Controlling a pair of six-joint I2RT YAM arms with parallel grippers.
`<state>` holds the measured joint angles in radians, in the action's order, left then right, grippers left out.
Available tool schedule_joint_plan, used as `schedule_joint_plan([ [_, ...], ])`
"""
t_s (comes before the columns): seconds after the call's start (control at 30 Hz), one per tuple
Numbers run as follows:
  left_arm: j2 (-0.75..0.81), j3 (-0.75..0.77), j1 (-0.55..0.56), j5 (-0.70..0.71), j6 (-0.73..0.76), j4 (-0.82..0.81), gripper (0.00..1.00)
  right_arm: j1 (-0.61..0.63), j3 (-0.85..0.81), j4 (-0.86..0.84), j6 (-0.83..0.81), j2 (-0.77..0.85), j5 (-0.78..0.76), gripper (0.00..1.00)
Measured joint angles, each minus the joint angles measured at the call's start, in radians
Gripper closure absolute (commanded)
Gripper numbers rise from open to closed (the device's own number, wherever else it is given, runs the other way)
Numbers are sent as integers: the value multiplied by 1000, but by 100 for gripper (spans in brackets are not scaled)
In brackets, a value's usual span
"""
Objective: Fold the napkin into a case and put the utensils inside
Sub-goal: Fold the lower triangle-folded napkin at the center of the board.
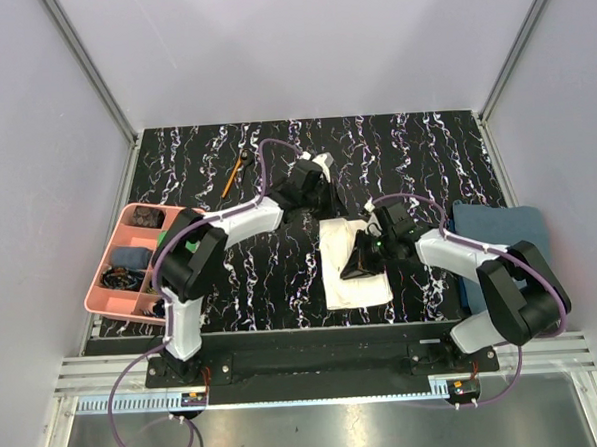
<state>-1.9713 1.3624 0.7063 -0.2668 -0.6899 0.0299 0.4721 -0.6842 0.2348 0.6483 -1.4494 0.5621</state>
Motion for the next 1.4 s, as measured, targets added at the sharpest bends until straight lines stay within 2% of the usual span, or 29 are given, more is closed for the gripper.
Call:
schedule_joint_plan([
  [0.4, -146, 25, -18, -42, -33, -24, 94, 0, 43, -28, 9, -26, 8, 88],
  [0.63, -212, 52, -44, -67, -92, -69, 95, -5, 124, -121, 33, -94, 42, 90],
  [0.77, -218, 51, -54, -78, -113, -81, 95, -10, 174, -205, 54, -77, 60, 90],
  [0.9, -224, 68, -60, -89, -101, -72, 94, -10, 187, -185, 56, -43, 46, 88],
  [0.93, -226, 75, -61, -89, -93, -69, 90, -10, 184, -177, 56, -39, 45, 80],
  [1.0, -226, 95, -66, -92, -68, -49, 83, -13, 164, -127, 54, -23, 40, 72],
  [1.03, -226, 103, -69, -93, -55, -45, 74, -17, 147, -97, 51, -11, 37, 68],
  [1.07, -224, 109, -72, -95, -41, -42, 70, -25, 126, -66, 45, 6, 31, 59],
  [1.13, -210, 110, -77, -100, -17, -21, 60, -57, 82, -8, 32, 51, 16, 49],
  [1.17, -194, 110, -78, -102, -8, 3, 57, -91, 51, 31, 16, 89, 2, 35],
  [1.2, -172, 109, -79, -104, 4, 25, 53, -126, 24, 64, 4, 124, -17, 30],
  [1.27, -113, 99, -79, -105, 16, 55, 38, -183, -28, 120, -23, 175, -67, 20],
  [1.33, -29, 79, -72, -104, 27, 74, 32, -231, -87, 189, -42, 212, -148, 17],
  [1.4, 55, 56, -53, -86, 39, 88, 31, -271, -138, 247, -58, 222, -236, 11],
])
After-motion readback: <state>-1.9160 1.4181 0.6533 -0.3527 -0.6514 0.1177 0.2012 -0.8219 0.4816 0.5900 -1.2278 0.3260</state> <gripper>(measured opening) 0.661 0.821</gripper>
